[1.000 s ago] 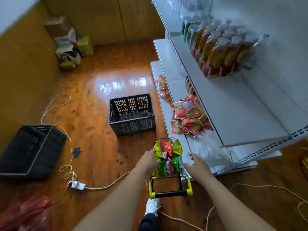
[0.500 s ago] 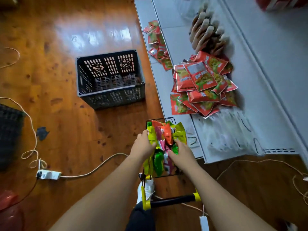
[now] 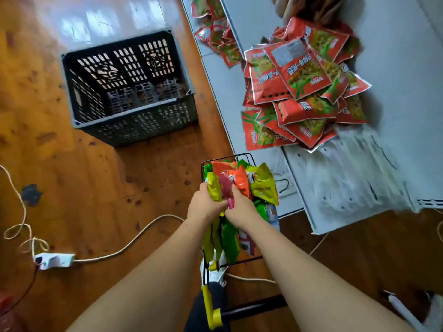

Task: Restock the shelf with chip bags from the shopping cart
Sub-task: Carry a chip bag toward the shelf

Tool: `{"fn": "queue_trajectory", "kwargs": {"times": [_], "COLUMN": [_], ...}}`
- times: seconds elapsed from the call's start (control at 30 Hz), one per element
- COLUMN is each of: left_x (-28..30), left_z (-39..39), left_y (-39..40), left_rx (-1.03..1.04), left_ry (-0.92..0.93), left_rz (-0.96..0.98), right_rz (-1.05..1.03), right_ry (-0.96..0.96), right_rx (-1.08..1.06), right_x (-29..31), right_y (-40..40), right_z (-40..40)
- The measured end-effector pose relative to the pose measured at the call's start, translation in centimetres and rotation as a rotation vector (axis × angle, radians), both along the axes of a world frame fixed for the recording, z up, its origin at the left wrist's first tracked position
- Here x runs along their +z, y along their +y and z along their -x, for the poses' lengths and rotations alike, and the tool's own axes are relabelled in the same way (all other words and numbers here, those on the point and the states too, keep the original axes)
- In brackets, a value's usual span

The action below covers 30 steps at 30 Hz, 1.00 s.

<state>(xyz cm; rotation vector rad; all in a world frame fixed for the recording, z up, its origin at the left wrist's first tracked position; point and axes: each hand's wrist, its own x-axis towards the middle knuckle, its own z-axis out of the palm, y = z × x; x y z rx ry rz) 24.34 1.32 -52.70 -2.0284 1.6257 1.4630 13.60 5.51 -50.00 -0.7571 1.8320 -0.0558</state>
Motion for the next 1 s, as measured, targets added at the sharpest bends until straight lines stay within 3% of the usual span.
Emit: {"fn": "queue_trajectory", "kwargs": {"times": [0.2, 0.37, 0.77, 0.87, 1.0], "left_x": [3.2, 7.9, 28.4, 34.9, 43.2], "left_z": [-0.2, -1.0, -0.5, 1.1, 5.8], "left_y": [-0.4, -1.3, 4.4, 8.4, 16.6], "left_rx": [0.146, 0.140, -0.028, -0.187, -0.463], "left_ry": [0.101, 0.240, 0.181, 0.204, 0.190], "left_rz": [0.001, -0.079, 0.158, 0.119, -0.017], "right_rz": [-0.024, 0.039, 0.274, 0.400, 0.515], "right_ry": [-0.047, -0.132, -0.150, -0.050, 0.243], "right_rx": [-0.099, -0.272, -0.100, 0.105, 0.366], "right_x": [1.9, 2.2, 27.2, 34.8, 42.5], "right_y": [-1.0, -0.3, 8.2, 13.5, 22.6], "right_z": [-0.3, 0.5, 2.6, 5.6, 11.0]}}
